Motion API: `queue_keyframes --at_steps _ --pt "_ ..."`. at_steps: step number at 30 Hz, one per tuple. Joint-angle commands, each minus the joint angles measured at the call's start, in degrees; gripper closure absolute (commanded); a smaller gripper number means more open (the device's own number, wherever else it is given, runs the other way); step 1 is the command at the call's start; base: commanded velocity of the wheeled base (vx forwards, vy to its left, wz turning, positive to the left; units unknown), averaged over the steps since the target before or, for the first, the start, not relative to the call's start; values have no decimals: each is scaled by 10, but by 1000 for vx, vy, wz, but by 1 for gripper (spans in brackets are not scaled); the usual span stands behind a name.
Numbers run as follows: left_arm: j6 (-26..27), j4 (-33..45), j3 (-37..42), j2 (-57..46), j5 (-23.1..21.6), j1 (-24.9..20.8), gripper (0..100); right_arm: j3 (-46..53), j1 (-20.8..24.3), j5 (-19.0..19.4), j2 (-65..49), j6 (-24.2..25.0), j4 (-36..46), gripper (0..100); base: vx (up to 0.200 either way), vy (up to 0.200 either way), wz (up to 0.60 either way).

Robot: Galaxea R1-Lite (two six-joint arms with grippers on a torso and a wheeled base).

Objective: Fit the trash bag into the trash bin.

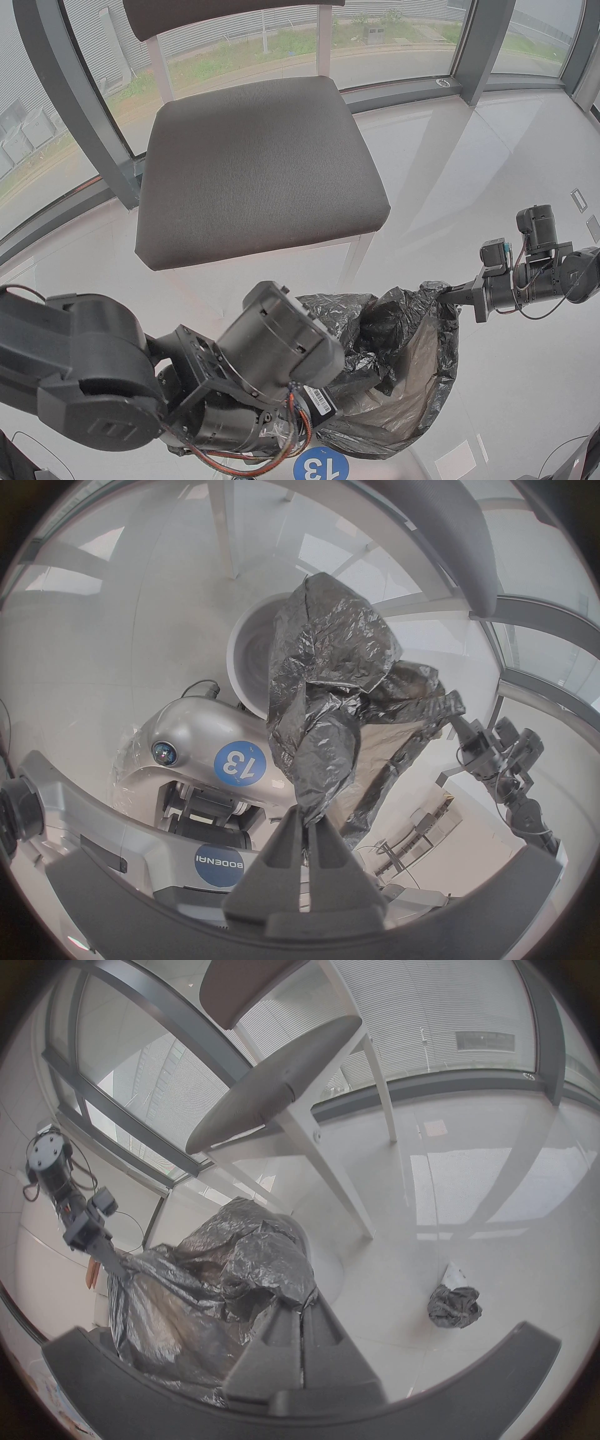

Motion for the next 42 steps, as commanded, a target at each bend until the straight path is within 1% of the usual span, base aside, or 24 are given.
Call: queue_keyframes --at_steps 1,4,7,9,13,19,24,30,39,42 --pt "-27 -12 -3 10 -1 -34 100 -27 6 -6 2 8 -1 100 0 0 0" --pt "-42 -20 1 16 -1 -57 100 -31 25 -21 4 13 -2 100 0 0 0" --pt "-50 -20 2 19 -2 -71 100 -30 41 -28 3 30 -2 100 0 0 0" --pt "-51 -21 0 19 -1 -72 100 -30 43 -29 4 38 -2 100 0 0 0" --pt "-50 -21 -1 15 5 -70 100 -33 48 -29 6 38 -2 100 0 0 0" --pt "-51 -21 41 0 1 -69 100 -27 59 -29 6 34 -2 100 0 0 0" --pt "-51 -19 60 -13 -1 -70 100 -30 67 -29 5 35 -2 100 0 0 0" --pt "-52 -20 106 -42 -1 -95 100 -31 78 -29 4 34 -2 100 0 0 0" --pt "-51 -21 107 -29 -6 -97 100 -28 109 -29 7 35 -2 100 0 0 0" --pt "-51 -21 107 -27 -12 -96 100 -28 114 -29 7 35 -2 100 0 0 0"
